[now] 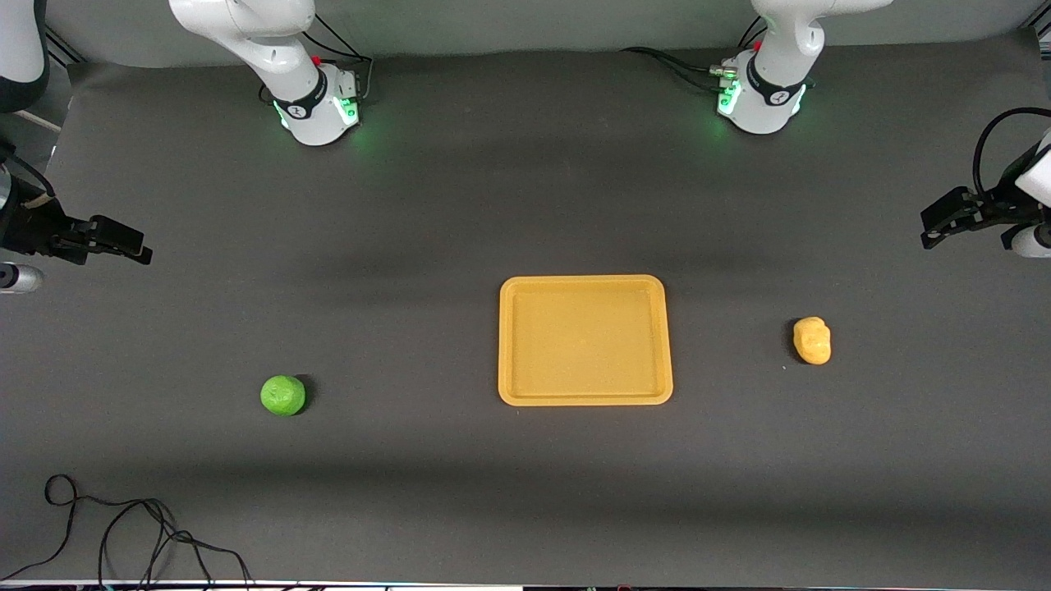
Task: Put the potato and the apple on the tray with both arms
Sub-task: 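Lower the left gripper over the yellow potato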
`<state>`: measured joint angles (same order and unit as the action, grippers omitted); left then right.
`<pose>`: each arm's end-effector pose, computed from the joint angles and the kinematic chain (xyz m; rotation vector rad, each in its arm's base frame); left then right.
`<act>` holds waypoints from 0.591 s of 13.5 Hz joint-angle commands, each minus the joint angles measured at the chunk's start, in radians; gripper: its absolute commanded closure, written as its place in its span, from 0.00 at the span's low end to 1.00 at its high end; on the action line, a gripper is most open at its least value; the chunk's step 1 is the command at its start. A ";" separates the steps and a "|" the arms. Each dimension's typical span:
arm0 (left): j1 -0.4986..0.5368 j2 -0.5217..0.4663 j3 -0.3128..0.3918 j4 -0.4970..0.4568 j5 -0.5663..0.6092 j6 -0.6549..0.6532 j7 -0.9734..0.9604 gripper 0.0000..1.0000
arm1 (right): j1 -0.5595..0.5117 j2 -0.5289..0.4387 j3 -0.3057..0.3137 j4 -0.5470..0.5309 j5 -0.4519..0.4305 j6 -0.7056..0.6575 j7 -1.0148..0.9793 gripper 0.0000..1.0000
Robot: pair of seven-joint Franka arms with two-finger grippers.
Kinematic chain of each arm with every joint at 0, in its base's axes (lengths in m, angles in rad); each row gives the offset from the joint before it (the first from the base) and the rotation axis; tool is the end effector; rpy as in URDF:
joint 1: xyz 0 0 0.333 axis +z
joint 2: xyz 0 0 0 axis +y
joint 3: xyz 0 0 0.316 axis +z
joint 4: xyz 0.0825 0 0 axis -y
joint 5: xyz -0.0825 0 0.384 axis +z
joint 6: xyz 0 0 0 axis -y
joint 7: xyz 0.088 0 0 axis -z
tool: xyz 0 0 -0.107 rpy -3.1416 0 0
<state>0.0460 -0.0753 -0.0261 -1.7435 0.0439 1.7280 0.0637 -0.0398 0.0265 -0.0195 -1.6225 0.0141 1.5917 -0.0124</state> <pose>0.5428 0.0144 0.5976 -3.0914 0.0763 -0.0894 0.5610 -0.0317 0.5871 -3.1238 0.0744 0.0887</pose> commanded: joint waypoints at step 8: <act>-0.008 0.081 0.009 -0.001 0.001 -0.050 0.008 0.00 | 0.012 -0.014 0.010 -0.014 -0.022 0.007 -0.049 0.00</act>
<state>0.0439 -0.0298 -0.0271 -1.7490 0.0438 1.7020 0.0639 -0.0321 0.0266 -0.0101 -1.6246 0.0094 1.5919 -0.0277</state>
